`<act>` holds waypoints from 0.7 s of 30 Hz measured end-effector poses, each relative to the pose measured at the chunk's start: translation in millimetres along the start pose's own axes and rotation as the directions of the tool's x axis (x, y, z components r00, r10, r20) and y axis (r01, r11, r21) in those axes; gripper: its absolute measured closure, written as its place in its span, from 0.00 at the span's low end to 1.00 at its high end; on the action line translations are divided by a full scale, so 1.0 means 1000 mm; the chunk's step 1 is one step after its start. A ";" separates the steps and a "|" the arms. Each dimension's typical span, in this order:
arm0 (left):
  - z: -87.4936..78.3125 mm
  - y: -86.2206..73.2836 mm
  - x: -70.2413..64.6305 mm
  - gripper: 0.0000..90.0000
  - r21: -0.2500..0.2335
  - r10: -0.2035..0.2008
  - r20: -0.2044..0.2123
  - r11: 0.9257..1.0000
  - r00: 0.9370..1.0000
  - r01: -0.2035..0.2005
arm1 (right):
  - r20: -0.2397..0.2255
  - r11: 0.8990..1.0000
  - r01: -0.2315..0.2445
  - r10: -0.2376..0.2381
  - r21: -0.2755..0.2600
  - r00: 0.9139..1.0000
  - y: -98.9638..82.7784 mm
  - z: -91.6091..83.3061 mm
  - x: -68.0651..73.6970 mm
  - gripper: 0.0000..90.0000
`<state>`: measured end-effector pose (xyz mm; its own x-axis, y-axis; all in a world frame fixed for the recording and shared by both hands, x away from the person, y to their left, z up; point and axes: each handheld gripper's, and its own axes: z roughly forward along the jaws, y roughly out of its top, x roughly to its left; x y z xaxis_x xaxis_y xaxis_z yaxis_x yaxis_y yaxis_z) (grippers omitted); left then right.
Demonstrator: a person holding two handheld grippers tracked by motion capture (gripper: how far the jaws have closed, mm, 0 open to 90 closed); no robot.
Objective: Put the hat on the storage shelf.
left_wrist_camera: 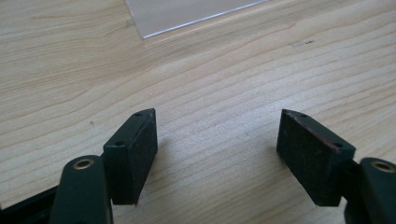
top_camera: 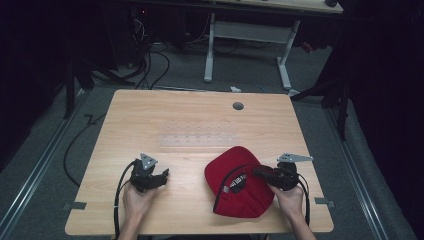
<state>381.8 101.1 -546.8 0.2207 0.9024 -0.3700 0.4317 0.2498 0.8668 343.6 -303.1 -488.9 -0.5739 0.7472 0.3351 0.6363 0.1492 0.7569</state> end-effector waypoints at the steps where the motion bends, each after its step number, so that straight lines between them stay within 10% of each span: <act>1: -0.001 0.000 -0.001 0.32 -0.001 -0.001 0.006 1.000 1.000 0.001 | -0.003 1.000 -0.005 0.005 -0.003 1.000 0.001 0.000 0.000 0.92; 13: -0.023 0.014 -0.024 0.30 -0.029 0.008 0.159 1.000 0.987 -0.004 | -0.022 0.999 -0.033 0.032 -0.031 0.999 0.014 0.000 0.001 0.92; 21: -0.037 0.011 -0.058 0.29 -0.050 0.123 0.264 0.992 0.957 -0.114 | -0.036 0.998 -0.044 0.043 -0.033 0.998 0.023 -0.001 0.003 0.92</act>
<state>340.9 64.1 -503.6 0.4955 0.8011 -0.3357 0.3593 0.1628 0.9189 355.6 -297.7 -470.0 -0.5643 0.7290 0.3874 0.6435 0.0943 0.7596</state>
